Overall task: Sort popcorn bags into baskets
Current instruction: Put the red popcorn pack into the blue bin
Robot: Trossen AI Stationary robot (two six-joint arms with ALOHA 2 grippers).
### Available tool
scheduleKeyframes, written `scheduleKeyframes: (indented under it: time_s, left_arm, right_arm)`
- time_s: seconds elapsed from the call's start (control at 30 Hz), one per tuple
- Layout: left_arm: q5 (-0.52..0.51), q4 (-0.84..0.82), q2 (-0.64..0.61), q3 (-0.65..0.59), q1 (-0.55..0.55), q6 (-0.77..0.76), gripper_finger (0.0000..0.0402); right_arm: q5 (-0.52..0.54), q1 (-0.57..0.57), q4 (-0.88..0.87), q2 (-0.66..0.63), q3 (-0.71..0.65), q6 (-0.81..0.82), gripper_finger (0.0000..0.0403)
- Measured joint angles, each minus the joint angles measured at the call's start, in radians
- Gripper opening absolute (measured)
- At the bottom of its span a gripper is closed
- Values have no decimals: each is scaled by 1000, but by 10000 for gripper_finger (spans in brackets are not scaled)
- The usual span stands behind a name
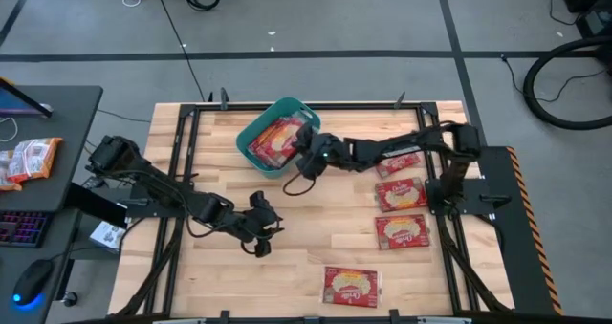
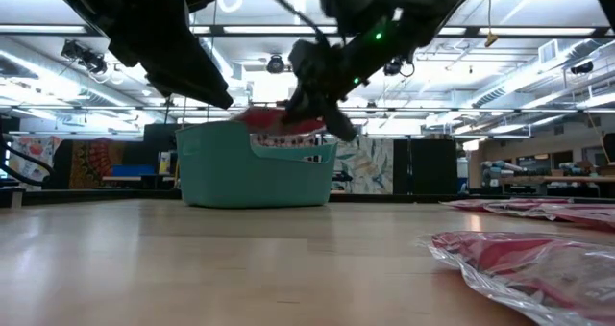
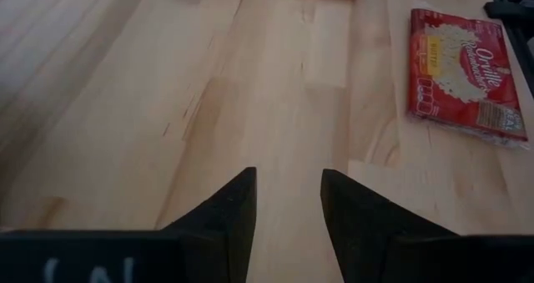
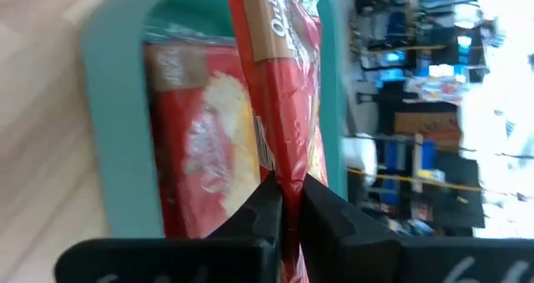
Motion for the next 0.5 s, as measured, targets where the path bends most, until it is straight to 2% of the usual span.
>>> scheduleKeyframes:
  time_s: [0.1,0.23,0.4,0.5]
  left_arm:
    - [0,0,0,0,0,0,141]
    - [0,1,0,0,0,-2,141]
    - [0,-3,0,0,0,-17,141]
    - [0,-6,0,0,0,-21,141]
  right_arm:
    - [-25,-20,1,47,36,24,34]
    - [-111,-51,1,91,65,61,51]
    - [-97,-66,-46,102,80,97,93]
    - [-23,-54,-96,84,80,144,115]
